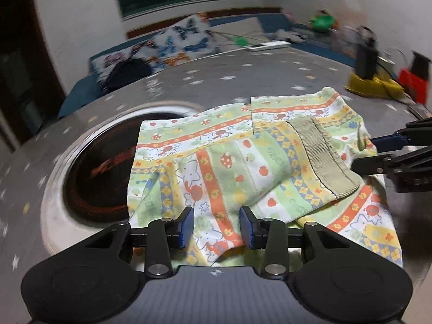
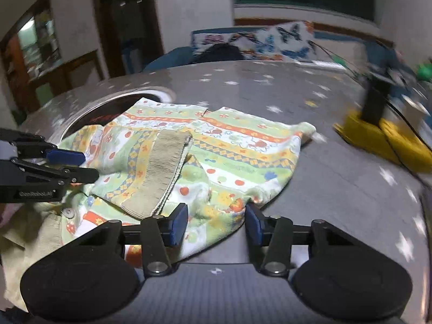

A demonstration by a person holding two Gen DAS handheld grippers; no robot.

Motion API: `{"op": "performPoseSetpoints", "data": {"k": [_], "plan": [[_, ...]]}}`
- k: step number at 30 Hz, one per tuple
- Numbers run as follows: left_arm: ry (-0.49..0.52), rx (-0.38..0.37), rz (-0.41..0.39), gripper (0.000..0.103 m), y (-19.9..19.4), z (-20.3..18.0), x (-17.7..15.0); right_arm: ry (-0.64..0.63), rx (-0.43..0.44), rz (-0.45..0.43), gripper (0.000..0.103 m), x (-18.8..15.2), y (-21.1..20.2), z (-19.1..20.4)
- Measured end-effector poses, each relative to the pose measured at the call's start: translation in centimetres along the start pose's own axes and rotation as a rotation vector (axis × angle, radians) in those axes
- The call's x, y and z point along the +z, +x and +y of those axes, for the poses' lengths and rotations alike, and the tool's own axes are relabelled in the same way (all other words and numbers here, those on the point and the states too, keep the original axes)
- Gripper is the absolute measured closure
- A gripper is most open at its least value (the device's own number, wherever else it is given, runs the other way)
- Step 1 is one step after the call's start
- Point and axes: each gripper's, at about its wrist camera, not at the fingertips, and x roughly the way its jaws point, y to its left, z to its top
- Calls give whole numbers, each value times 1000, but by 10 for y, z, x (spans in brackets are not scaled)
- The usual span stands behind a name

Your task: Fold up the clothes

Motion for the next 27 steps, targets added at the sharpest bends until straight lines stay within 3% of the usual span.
{"op": "performPoseSetpoints", "data": {"k": [8,16,20,27], "plan": [[-171,113,15,66,-6,75,-14,-134,82,37,65,54,65,56],[-286,154,30,66,4,127,-9,-211,69,44,73,96,126,108],[-240,149,5,62,-7,118,-9,-234,54,50,72,106,140,120],[-74,90,-70,57,-20,78,6,-203,86,6,62,106,115,105]]}}
